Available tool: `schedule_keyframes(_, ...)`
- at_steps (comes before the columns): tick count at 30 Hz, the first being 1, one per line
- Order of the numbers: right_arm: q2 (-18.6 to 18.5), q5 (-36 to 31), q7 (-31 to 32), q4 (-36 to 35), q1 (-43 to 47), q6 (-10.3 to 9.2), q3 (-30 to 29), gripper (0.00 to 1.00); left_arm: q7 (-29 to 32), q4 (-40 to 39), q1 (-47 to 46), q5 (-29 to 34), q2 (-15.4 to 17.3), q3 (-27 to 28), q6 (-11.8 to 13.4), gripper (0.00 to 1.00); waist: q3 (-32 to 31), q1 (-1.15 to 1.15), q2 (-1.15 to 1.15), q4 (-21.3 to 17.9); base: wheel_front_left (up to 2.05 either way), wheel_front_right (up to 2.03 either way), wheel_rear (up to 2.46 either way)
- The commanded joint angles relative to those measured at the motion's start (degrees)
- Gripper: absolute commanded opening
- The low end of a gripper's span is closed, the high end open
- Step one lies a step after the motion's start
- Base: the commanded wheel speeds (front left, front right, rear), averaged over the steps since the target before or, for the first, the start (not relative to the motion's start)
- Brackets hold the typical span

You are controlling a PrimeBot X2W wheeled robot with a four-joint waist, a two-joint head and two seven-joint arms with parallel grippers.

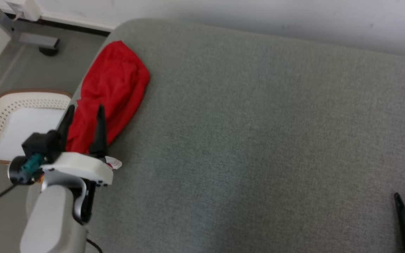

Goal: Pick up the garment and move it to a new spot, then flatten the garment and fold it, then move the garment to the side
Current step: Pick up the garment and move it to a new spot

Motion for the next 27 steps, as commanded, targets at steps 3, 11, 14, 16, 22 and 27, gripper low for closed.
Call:
schedule_keyframes(3,-2.9,0.7,0.2,-1.9,-1.0,-0.16,-1.8,1.00,3.1,7.7,-8.9,0.8,2.3,-0.2,0.4,1.00,11.3,-0.02,0.00,-1.3,0.00,0.00,0.00)
schedule_keyframes(11,-4.9,1.1,2.5,-4.2,-1.9,-0.36,-2.3,1.00,8.9,23.2,-18.9,-0.6,4.2,0.0,-0.5,1.00,15.1,-0.02,0.00,-3.1,0.00,0.00,0.00)
schedule_keyframes(14,-5.3,1.4,3.2,-5.2,-1.5,-0.55,-2.9,1.00,10.3,28.6,-21.3,0.3,5.3,-0.8,0.0,1.00,15.6,-0.02,0.00,-3.7,0.00,0.00,0.00)
schedule_keyframes(16,-5.5,1.5,3.6,-5.6,-1.1,-0.55,-2.7,1.00,10.3,31.8,-22.5,0.8,5.9,-1.2,0.3,1.00,15.6,-0.02,0.00,-4.3,0.00,0.00,0.00)
schedule_keyframes(22,-4.5,1.6,3.3,-6.0,-0.9,-0.49,-2.3,1.00,9.2,38.9,-24.2,-1.1,6.0,-0.3,0.2,0.00,14.1,-0.02,0.00,-5.9,0.00,0.00,0.00)
schedule_keyframes(27,-2.4,1.9,2.2,-4.7,-0.4,-0.19,-0.8,1.00,4.3,39.5,-26.7,-2.6,6.6,0.7,-0.8,0.00,10.5,-0.02,0.00,-6.7,0.00,0.00,0.00)
